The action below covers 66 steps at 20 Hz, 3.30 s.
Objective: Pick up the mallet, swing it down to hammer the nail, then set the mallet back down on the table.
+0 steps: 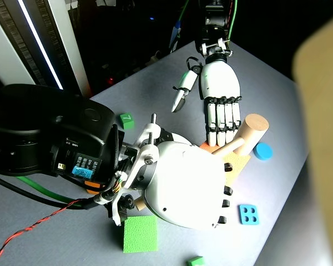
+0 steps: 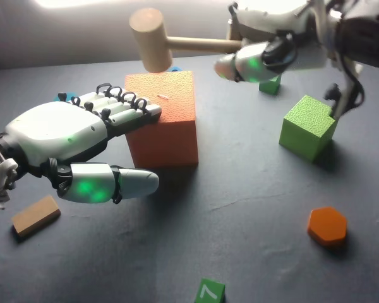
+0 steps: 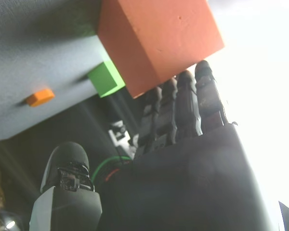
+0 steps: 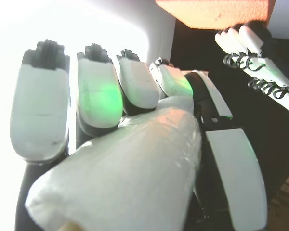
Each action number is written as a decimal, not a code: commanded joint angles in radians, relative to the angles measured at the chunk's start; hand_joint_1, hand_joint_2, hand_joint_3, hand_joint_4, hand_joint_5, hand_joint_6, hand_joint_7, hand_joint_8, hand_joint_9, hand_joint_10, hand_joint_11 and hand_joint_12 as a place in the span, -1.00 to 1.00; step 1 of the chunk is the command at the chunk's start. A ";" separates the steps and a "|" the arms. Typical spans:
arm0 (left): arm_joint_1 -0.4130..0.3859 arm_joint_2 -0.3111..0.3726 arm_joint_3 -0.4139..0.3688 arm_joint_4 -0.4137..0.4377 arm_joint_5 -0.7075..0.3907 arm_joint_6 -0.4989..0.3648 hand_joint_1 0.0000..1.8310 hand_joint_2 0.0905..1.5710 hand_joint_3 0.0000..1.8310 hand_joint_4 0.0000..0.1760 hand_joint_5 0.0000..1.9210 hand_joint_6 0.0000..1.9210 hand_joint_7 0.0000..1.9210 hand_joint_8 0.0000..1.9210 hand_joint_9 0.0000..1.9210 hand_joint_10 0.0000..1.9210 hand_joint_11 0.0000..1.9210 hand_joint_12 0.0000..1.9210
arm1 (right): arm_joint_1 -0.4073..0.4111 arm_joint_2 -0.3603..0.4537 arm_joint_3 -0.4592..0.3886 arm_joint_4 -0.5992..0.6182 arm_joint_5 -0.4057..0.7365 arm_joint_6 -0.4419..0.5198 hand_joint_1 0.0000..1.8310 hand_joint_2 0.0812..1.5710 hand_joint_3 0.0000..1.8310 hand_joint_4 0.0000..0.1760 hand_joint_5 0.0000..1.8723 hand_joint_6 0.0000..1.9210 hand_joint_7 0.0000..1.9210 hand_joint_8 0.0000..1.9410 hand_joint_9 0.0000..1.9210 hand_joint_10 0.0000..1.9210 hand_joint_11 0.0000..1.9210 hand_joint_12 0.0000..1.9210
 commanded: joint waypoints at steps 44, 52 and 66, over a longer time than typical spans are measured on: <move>-0.243 0.162 -0.065 0.158 0.091 -0.097 -1.00 0.46 -1.00 -1.00 -0.87 -1.00 -0.86 -1.00 -0.89 -1.00 -0.96 -0.94 | -0.242 -0.038 -0.154 -0.015 0.038 -0.346 -0.50 0.74 -1.00 -0.14 0.12 1.00 0.21 1.00 0.27 1.00 0.25 1.00; -0.246 0.219 -0.146 0.168 0.119 -0.104 -1.00 0.48 -1.00 -1.00 -0.86 -1.00 -0.85 -1.00 -0.88 -1.00 -0.96 -0.92 | -0.257 -0.032 -0.154 -0.015 0.034 -0.344 -0.06 0.68 -0.99 -0.63 -0.35 0.66 -0.22 0.63 -0.23 0.72 -0.35 0.91; -0.236 0.223 -0.167 0.271 0.115 -0.191 -1.00 0.47 -1.00 -1.00 -0.85 -1.00 -0.84 -1.00 -0.87 -1.00 -1.00 -0.78 | -0.213 0.040 -0.197 -0.014 0.027 -0.295 -0.47 0.65 -1.00 -1.00 0.03 -0.95 0.08 -0.96 -0.08 -0.63 -0.45 0.31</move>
